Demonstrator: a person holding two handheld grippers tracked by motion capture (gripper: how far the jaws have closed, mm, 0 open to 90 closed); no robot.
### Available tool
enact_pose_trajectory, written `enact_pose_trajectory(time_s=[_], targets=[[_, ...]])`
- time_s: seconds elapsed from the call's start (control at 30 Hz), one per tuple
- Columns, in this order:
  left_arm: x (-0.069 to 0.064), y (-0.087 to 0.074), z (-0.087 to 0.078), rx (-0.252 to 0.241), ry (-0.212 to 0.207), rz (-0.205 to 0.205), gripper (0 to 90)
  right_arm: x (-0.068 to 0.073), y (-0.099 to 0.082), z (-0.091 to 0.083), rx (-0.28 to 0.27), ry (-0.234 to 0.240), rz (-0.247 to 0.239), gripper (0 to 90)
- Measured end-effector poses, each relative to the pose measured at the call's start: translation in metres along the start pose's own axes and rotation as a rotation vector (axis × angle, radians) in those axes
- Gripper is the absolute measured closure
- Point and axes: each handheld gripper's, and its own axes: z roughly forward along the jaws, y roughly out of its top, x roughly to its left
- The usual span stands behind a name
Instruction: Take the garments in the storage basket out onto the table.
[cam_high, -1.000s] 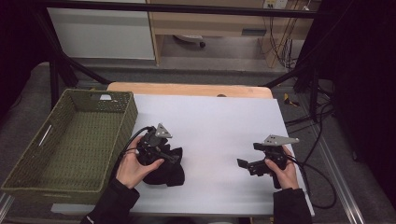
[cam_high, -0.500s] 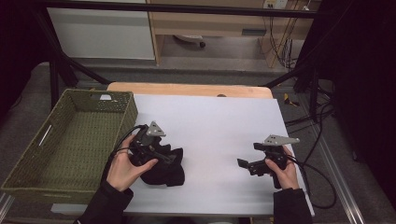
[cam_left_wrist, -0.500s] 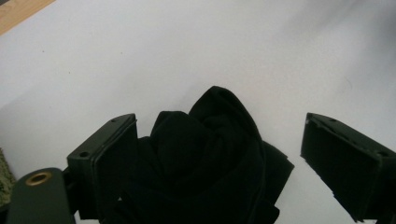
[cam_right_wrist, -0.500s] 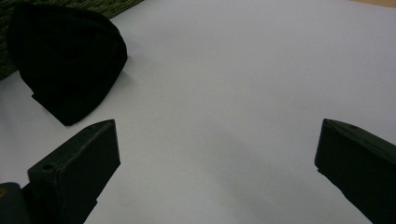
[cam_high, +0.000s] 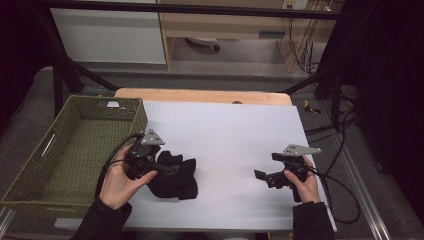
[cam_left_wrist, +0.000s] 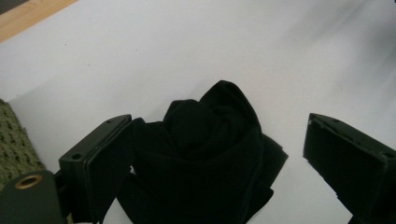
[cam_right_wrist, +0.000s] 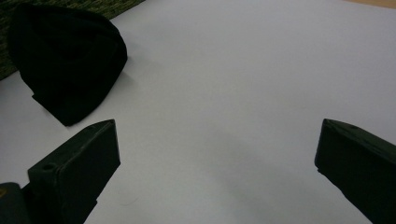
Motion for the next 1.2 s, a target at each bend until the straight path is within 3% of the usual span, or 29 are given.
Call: enact_pose_trajectory(time_s=[0.47,1.2], targets=[[0.008,-0.012,-0.024,-0.054,0.021,-0.014,8.6,0.000,0.000,0.000,-0.002,0.000,0.001,0.7],[0.049,-0.056,-0.040,-0.088,0.075,-0.068,8.6,0.000,0.000,0.000,0.000,-0.002,-0.002,0.7]])
